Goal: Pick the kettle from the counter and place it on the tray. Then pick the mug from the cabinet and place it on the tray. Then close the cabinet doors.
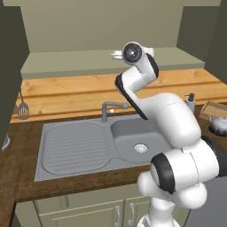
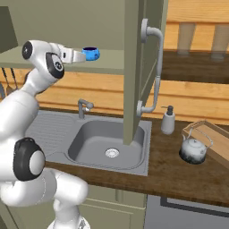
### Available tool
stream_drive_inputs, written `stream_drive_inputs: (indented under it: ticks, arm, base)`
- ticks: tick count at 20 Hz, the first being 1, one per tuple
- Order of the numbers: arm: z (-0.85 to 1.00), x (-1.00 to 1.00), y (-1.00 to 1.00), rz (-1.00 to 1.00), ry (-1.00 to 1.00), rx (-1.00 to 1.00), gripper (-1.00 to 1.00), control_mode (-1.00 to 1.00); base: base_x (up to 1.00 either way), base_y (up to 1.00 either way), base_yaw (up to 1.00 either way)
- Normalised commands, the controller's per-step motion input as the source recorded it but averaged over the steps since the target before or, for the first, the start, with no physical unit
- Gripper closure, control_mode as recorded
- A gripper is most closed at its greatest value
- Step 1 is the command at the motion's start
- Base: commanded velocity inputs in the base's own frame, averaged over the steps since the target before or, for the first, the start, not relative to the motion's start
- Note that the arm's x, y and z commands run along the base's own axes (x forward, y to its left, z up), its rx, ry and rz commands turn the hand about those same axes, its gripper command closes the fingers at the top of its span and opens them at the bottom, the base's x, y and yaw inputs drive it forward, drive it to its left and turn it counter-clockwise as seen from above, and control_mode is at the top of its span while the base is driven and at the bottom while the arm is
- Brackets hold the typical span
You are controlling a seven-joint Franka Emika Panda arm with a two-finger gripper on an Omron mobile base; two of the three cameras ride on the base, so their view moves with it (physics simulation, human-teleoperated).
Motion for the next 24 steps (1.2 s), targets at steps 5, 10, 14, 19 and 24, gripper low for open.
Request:
stream_drive_inputs:
  ticks: [5,10,14,19,24]
  arm:
    - [0.00,0.26,-0.10,0.00,0.00,0.01,-1.00,-1.00]
    - [0.00,0.13,-0.23,0.00,0.00,0.02,-1.00,-1.00]
    - [-0.03,0.06,-0.26,0.00,0.00,0.03,-1.00,-1.00]
    - [-0.05,0.11,-0.13,0.00,0.00,0.00,-1.00,-1.00]
    - [-0.12,0.17,0.00,0.00,0.00,0.00,-1.00,-1.00]
  base:
    - [0.00,0.00,0.00]
    - [0.00,0.00,0.00]
    - [0.00,0.00,0.00]
    - [0.00,0.00,0.00]
    - [0.00,0.00,0.00]
